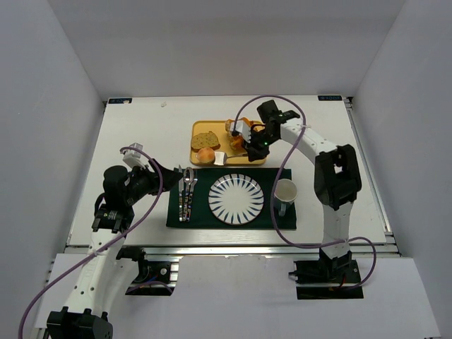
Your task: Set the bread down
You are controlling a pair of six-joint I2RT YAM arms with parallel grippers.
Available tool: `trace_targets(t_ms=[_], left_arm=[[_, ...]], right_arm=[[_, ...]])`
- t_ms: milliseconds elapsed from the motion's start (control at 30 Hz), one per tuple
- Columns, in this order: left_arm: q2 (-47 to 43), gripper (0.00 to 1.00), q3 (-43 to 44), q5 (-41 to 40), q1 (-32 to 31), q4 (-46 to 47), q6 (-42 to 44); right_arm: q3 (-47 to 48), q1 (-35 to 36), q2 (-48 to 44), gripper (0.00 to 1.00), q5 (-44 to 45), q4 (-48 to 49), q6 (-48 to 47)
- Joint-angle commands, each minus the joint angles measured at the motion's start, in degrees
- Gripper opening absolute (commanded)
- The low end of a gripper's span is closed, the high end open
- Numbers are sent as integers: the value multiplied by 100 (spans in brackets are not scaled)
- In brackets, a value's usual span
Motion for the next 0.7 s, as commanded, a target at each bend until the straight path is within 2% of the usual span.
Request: trace_targets(t_ms=[0,400,667], left_arm=[[-90,68,134,-3,-21,-35,7],[-134,68,126,14,-13,-52,-2],[-161,68,152,5,-21,-105,-2]], right_arm=[[-212,-75,-681,0,-330,-46,-362],[-1170,-523,-1498,0,-348,-301,-1741],[-1900,-603,-1938,0,-198,164,-2507]])
